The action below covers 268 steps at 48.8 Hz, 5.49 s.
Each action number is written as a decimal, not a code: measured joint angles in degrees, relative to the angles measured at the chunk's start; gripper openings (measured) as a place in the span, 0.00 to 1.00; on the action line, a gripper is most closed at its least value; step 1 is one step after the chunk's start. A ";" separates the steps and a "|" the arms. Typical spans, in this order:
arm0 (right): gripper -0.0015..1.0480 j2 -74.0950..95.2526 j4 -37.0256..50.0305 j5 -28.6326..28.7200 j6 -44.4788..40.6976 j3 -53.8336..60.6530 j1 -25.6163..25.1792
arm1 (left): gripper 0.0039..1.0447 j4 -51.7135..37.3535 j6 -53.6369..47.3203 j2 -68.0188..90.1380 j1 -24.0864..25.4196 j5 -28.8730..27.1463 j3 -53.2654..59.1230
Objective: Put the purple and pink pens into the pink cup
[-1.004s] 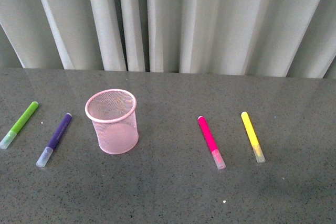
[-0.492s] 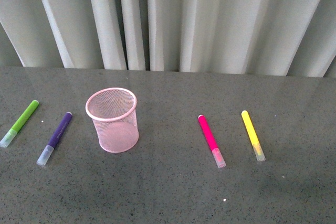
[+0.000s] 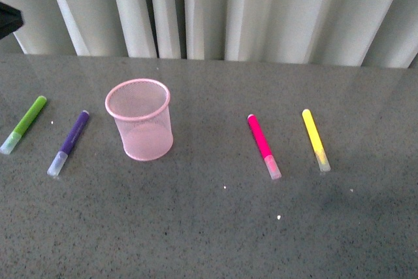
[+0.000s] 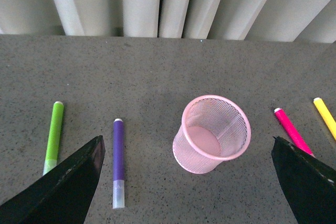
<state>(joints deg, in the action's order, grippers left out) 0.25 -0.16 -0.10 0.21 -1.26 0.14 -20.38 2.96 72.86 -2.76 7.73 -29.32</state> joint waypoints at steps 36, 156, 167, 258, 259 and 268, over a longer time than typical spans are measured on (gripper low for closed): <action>0.93 0.00 0.00 0.00 0.00 0.00 0.00 | 0.94 13.46 -5.64 35.12 1.22 -2.01 -26.93; 0.93 0.00 0.00 0.00 0.00 0.00 0.00 | 0.12 2.43 -1.22 37.33 2.43 6.69 -33.66; 0.93 0.00 0.00 0.00 0.00 0.00 0.00 | 0.12 -26.16 9.44 28.04 -9.49 11.65 -17.77; 0.93 0.00 0.00 0.00 0.00 0.00 0.00 | 0.82 -45.46 14.03 40.04 -8.90 -4.33 -11.72; 0.93 0.00 0.00 0.00 0.00 0.00 0.00 | 0.88 -42.45 13.38 37.97 -8.85 -4.28 -11.28; 0.93 0.00 0.00 0.02 0.00 0.00 0.00 | 0.94 -2.49 -0.26 16.28 -11.65 1.62 -6.08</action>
<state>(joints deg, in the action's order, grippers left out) 0.25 -0.16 -0.08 0.21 -1.26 0.14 -22.87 2.70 89.14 -14.41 9.34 -35.40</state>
